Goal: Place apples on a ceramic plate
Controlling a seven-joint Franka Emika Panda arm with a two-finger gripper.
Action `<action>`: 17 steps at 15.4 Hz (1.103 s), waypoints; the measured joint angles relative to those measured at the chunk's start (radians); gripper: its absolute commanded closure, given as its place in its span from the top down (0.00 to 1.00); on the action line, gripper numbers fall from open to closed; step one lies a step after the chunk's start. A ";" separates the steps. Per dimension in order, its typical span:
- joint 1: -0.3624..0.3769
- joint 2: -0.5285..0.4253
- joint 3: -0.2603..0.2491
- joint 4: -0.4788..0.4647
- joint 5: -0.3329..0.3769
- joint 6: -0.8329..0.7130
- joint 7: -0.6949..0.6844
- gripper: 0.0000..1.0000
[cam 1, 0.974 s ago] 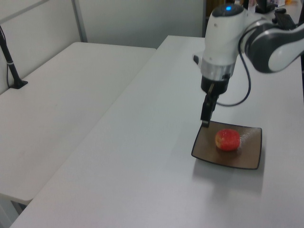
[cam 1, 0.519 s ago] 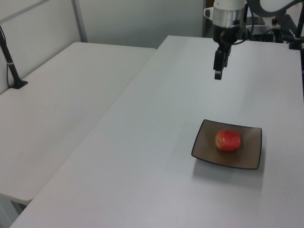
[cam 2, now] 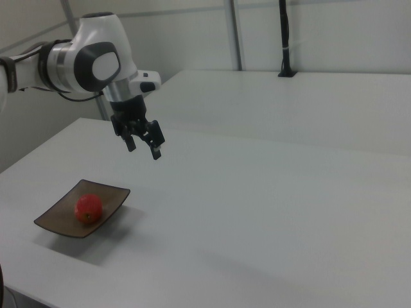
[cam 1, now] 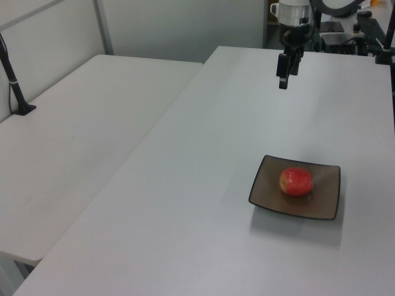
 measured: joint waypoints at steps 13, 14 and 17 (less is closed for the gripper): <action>-0.071 0.018 0.057 0.008 0.009 0.011 -0.057 1.00; -0.071 0.018 0.057 0.008 0.009 0.011 -0.061 1.00; -0.072 0.019 0.057 0.008 0.009 0.011 -0.063 1.00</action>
